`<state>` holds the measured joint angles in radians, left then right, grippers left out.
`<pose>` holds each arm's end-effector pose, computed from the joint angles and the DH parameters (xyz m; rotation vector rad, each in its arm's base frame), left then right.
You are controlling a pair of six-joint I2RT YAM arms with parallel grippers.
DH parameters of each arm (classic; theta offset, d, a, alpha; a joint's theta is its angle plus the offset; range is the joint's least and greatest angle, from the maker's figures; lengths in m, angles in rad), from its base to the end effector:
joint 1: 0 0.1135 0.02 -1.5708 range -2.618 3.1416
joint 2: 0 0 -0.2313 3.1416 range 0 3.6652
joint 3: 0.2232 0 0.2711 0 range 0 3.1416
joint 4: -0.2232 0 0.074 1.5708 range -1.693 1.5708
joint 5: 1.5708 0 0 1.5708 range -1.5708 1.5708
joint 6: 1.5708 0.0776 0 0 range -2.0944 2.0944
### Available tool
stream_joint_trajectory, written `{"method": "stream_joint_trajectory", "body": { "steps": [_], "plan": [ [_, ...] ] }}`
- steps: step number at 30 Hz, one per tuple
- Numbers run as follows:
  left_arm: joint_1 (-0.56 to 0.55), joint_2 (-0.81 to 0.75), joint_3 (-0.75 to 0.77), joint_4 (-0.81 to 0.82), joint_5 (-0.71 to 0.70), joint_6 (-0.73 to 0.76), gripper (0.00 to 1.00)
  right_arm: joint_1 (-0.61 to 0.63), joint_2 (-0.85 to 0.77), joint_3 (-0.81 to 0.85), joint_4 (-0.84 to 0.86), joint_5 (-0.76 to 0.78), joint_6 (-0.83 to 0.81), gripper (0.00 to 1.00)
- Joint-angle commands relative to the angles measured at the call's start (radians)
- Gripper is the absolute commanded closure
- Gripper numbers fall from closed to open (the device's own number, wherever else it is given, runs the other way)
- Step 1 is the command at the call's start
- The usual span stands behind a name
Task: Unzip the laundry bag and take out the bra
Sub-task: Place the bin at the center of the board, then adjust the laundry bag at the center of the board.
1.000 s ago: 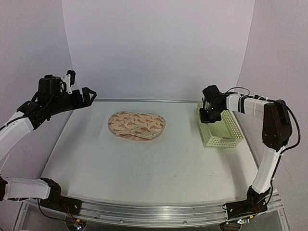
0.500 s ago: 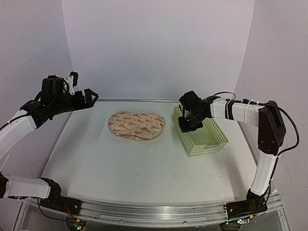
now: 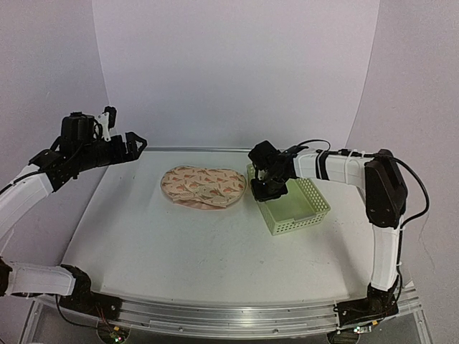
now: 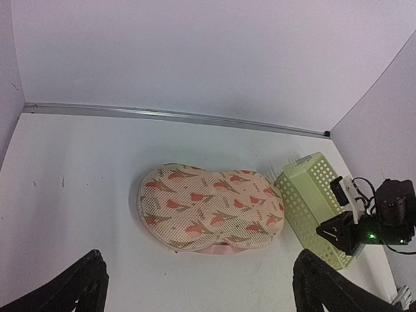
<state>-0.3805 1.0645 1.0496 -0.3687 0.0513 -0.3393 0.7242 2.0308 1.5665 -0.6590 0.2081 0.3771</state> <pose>0.2897 -0.1201 0.3151 0.0755 1.9892 -0.5208 0.3483 0.2867 0.1209 -0.3960 2.6238 0.0798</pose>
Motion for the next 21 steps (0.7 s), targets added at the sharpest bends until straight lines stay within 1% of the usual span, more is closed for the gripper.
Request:
{"method": "stream_joint_trajectory", "body": {
  "steps": [1, 4, 7, 10, 12, 15, 18, 21],
  "plan": [
    [-0.002, -0.036, -0.011, 0.018, 0.007, 0.014, 0.0, 0.01, -0.005, 0.061, -0.005, 0.033, 0.019, 0.75],
    [-0.001, -0.041, -0.013, 0.018, 0.004, 0.017, 0.0, 0.013, -0.017, 0.083, -0.019, 0.036, 0.021, 0.66],
    [-0.002, -0.051, -0.013, 0.017, 0.004, 0.017, 0.0, 0.018, -0.043, 0.106, -0.03, 0.035, 0.017, 0.6],
    [-0.001, -0.06, -0.022, 0.014, 0.029, -0.021, 0.0, 0.021, -0.076, 0.129, -0.031, 0.023, 0.0, 0.54],
    [-0.001, -0.062, -0.046, 0.025, 0.054, -0.085, 0.0, 0.021, -0.084, 0.157, -0.032, 0.013, -0.019, 0.5],
    [-0.003, -0.037, -0.085, 0.03, 0.073, -0.216, 0.0, 0.021, -0.084, 0.216, -0.036, -0.003, -0.037, 0.46],
    [-0.003, 0.008, -0.136, 0.054, 0.095, -0.374, 0.0, 0.021, -0.085, 0.263, -0.037, -0.04, -0.039, 0.43],
    [-0.003, 0.057, -0.179, 0.099, 0.105, -0.456, 0.0, 0.021, -0.096, 0.281, -0.038, -0.077, -0.033, 0.42]
  ]
}}
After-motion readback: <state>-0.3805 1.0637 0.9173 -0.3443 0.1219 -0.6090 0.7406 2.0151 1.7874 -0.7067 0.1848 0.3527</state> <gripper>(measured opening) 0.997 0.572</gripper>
